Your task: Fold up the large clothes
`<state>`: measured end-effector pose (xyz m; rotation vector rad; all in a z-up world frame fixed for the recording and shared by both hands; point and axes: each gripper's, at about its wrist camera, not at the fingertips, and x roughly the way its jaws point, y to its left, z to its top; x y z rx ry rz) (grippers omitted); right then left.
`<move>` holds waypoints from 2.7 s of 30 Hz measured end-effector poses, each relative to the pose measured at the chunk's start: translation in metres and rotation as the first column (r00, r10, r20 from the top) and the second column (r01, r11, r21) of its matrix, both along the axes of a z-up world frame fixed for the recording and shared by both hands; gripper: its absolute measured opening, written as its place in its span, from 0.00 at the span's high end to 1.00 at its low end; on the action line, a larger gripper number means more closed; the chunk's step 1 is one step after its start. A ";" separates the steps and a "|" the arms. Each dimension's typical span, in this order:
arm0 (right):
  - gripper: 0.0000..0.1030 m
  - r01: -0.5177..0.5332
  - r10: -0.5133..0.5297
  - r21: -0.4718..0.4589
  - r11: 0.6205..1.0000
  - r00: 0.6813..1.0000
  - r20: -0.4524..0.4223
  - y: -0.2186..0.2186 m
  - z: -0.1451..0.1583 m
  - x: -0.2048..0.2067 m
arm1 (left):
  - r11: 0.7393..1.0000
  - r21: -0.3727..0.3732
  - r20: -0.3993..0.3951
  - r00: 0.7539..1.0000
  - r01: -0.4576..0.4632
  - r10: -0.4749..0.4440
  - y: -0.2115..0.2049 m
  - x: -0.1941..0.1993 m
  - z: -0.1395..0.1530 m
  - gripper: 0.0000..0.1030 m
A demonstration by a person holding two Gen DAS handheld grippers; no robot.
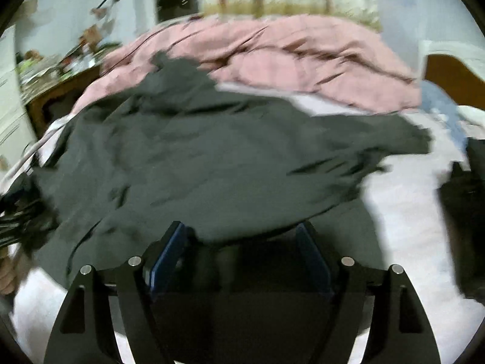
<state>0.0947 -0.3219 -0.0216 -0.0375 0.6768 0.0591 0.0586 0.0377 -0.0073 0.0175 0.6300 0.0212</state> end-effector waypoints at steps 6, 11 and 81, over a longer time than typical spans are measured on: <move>0.26 0.136 -0.132 -0.036 0.990 0.987 0.092 -0.041 0.016 0.004 | 0.988 0.056 0.093 0.986 -0.146 0.141 0.045 -0.004 0.029 0.10; 0.26 0.159 -0.154 -0.047 0.986 0.984 0.090 -0.059 0.017 0.020 | 0.985 0.013 -0.028 0.984 -0.173 0.173 0.083 0.022 0.017 0.11; 0.38 0.173 -0.172 -0.001 0.985 0.984 0.037 -0.065 0.008 0.049 | 0.898 0.092 0.157 0.897 -0.429 0.413 0.118 0.048 0.004 0.93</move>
